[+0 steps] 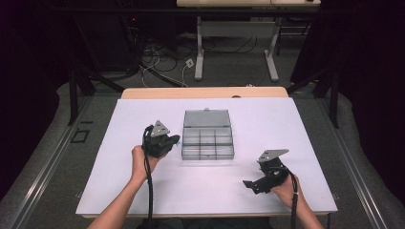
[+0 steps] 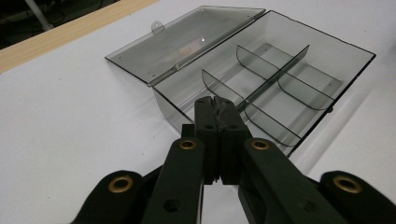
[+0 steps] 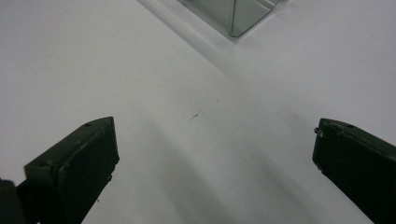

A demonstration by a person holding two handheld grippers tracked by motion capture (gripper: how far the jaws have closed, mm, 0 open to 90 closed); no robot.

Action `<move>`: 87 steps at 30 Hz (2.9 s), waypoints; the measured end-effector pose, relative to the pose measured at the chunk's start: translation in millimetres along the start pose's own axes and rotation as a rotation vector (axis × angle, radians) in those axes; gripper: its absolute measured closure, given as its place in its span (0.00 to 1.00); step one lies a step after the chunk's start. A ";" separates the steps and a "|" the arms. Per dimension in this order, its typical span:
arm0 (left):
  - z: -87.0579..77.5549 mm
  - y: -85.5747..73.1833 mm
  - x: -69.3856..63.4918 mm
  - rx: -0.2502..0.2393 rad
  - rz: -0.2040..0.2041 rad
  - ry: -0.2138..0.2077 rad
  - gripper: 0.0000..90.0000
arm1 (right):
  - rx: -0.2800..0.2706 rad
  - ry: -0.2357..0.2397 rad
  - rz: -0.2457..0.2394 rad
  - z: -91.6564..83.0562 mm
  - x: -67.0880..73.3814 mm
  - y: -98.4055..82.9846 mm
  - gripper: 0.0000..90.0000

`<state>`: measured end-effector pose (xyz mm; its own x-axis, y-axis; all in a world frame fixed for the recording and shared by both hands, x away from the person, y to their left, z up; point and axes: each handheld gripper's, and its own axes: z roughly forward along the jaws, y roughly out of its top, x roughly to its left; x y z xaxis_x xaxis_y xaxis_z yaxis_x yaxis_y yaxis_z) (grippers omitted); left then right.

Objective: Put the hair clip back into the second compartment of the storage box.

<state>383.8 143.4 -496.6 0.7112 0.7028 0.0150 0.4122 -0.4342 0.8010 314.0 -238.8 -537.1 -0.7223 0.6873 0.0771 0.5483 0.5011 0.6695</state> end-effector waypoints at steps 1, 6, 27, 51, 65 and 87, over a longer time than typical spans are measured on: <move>0.9 0.4 -0.4 0.001 0.002 0.000 0.99 | 0.002 0.002 0.004 0.1 0.2 -0.1 0.00; 3.3 2.9 -0.1 0.000 0.008 -0.005 0.99 | 0.022 0.005 0.002 -0.7 -0.2 0.4 0.00; 18.2 12.8 -1.1 -0.021 0.002 -0.021 0.99 | 0.005 0.001 0.002 0.0 0.2 0.2 0.00; 36.4 21.3 -2.4 -0.043 -0.008 -0.024 0.99 | 0.002 -0.012 0.002 -0.6 0.4 0.4 0.00; 46.9 26.3 -4.4 -0.051 -0.009 -0.033 0.99 | 0.002 -0.014 0.000 -0.8 -0.5 0.2 0.00; 63.5 28.4 -8.9 -0.054 -0.006 -0.056 0.99 | 0.008 -0.018 0.005 -1.1 -1.0 -0.2 0.00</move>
<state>425.4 89.1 -512.0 0.7404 0.6718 -0.0221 0.3858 -0.3978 0.8324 314.1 -240.2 -536.5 -0.7122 0.6988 0.0669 0.5550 0.5021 0.6632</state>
